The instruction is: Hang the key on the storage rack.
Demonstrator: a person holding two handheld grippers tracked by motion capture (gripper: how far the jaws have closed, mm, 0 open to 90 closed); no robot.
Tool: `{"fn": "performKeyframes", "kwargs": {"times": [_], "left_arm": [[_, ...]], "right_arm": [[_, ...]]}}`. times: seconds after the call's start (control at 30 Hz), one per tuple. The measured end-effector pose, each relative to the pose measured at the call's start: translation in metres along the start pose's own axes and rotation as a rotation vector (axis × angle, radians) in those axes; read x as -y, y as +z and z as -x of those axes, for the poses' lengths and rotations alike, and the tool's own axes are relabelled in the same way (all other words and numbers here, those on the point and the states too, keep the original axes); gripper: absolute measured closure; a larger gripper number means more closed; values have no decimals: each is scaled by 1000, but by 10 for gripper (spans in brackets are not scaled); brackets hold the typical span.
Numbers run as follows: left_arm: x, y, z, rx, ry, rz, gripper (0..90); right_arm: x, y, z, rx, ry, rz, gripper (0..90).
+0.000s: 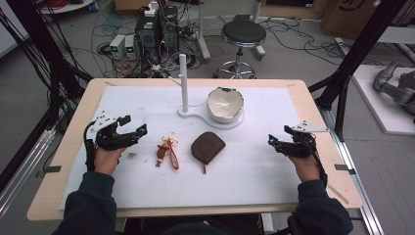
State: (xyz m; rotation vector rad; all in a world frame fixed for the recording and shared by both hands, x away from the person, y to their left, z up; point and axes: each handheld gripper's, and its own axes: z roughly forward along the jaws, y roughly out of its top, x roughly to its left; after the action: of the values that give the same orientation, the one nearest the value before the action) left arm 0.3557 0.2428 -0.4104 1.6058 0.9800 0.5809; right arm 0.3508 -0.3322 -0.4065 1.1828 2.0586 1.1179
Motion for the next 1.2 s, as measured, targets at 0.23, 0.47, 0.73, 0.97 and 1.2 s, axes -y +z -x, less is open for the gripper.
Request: {"fn": "performKeyframes", "kwargs": {"times": [0.23,0.47,0.73,0.97,1.2], "left_arm": [[1,3,5,2,0,-18,209],[5,9,19,21,24,-77,218],[15,20,45,56,40,-201,234],[24,29,56,65,46,-289,253],[34,40,65,79,51,-412,245]], "right_arm": [[0,0,0,-4,1,1,253],[1,0,0,-12,-2,-4,252],[1,0,-5,-4,-21,-15,253],[0,1,-6,-4,-21,-11,254],[1,1,-4,-6,-15,-20,254]]}}
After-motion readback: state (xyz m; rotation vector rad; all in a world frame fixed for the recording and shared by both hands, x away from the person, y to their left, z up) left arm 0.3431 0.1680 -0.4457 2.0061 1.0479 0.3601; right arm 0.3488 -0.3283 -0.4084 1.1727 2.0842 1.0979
